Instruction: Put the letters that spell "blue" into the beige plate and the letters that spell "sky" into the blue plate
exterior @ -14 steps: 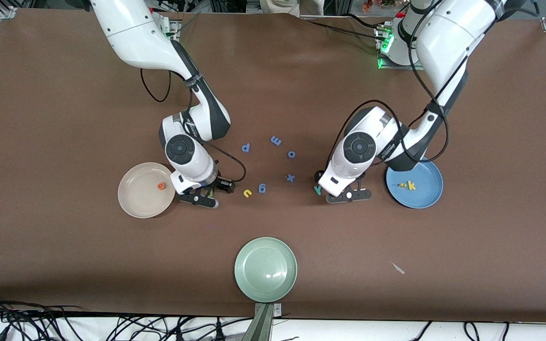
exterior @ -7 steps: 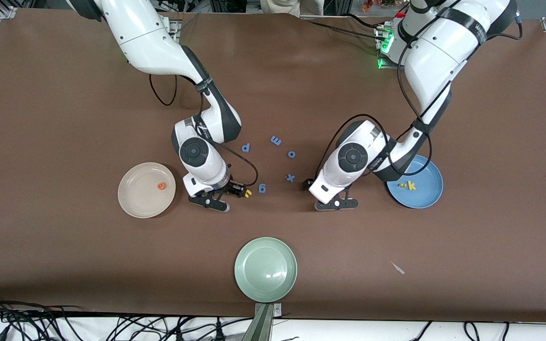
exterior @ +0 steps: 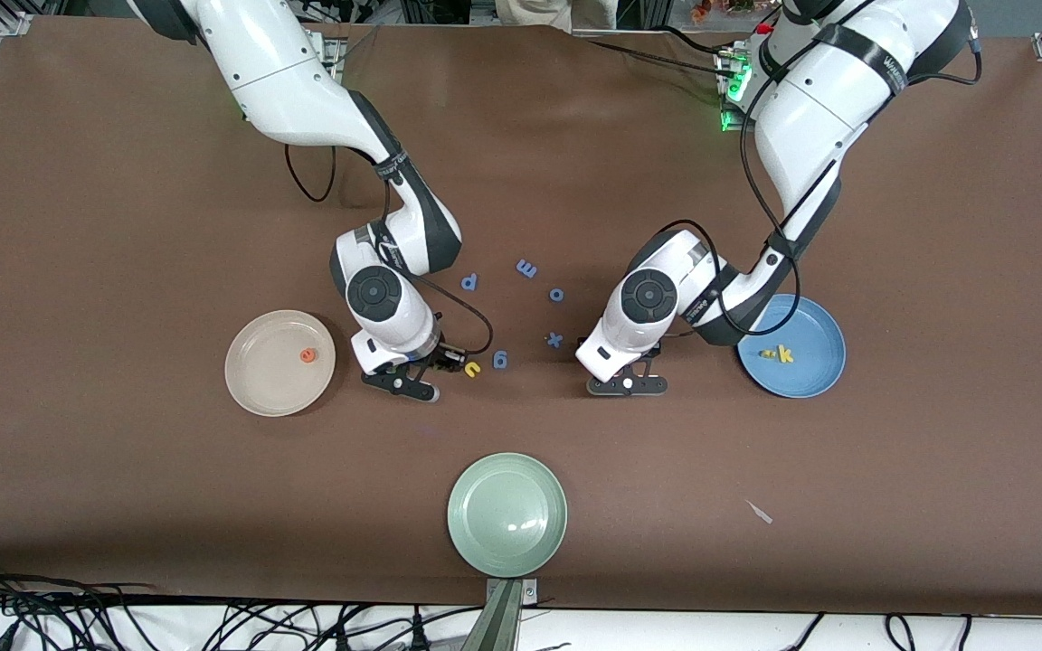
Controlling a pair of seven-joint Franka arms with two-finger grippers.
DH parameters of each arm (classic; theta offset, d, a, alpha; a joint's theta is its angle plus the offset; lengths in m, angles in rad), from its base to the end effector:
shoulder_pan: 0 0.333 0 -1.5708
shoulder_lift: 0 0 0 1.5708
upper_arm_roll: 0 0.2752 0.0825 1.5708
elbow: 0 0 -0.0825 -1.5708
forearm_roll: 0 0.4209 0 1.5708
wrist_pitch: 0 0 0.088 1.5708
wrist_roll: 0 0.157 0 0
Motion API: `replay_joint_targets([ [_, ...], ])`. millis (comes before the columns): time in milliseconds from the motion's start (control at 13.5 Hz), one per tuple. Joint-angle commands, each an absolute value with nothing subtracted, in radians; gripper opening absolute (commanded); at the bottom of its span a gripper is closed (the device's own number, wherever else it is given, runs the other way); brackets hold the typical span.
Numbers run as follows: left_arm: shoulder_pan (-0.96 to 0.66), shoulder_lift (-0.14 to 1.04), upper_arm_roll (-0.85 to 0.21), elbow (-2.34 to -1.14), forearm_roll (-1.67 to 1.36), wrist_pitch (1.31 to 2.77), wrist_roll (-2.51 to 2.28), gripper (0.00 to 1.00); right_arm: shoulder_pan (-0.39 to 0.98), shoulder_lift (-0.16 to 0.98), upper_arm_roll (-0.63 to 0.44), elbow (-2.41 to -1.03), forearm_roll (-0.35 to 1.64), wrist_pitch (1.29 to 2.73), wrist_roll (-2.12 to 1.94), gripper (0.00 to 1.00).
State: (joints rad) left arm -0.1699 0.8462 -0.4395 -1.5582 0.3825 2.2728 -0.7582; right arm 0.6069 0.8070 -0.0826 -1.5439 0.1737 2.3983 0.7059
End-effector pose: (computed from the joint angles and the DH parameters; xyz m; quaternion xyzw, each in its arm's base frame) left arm 0.5852 -0.3687 0.0736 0.9996 0.0093 -0.0271 0.0056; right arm 0.6091 0.3635 0.0754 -0.9894 0.1393 -0.0034 0.0402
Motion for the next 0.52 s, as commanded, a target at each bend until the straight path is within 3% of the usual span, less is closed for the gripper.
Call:
replay_joint_targets([
  [0, -0.193, 0.865, -0.430, -1.531, 0.402, 2.272, -0.775, 0.59, 0.615, 0.811, -0.084, -1.548, 0.181, 2.395, 0.716, 0.20],
  [74, -0.193, 0.865, -0.430, -1.531, 0.402, 2.272, -0.776, 0.58, 0.614, 0.808, -0.084, -1.548, 0.179, 2.393, 0.712, 0.10],
  [148, -0.193, 0.865, -0.430, -1.532, 0.402, 2.272, -0.778, 0.49, 0.614, 0.804, -0.086, -1.548, 0.178, 2.379, 0.709, 0.07],
  [222, -0.193, 0.864, -0.430, -1.532, 0.400, 2.270, -0.782, 0.38, 0.614, 0.798, -0.092, -1.545, 0.176, 2.353, 0.701, 0.07],
  [370, -0.208, 0.858, -0.425, -1.535, 0.438, 2.267, -0.860, 0.02, 0.600, 0.770, -0.100, -1.532, 0.176, 2.294, 0.671, 0.06],
  [444, -0.221, 0.857, -0.423, -1.534, 0.481, 2.261, -0.894, 0.00, 0.591, 0.753, -0.118, -1.526, 0.176, 2.249, 0.625, 0.06],
])
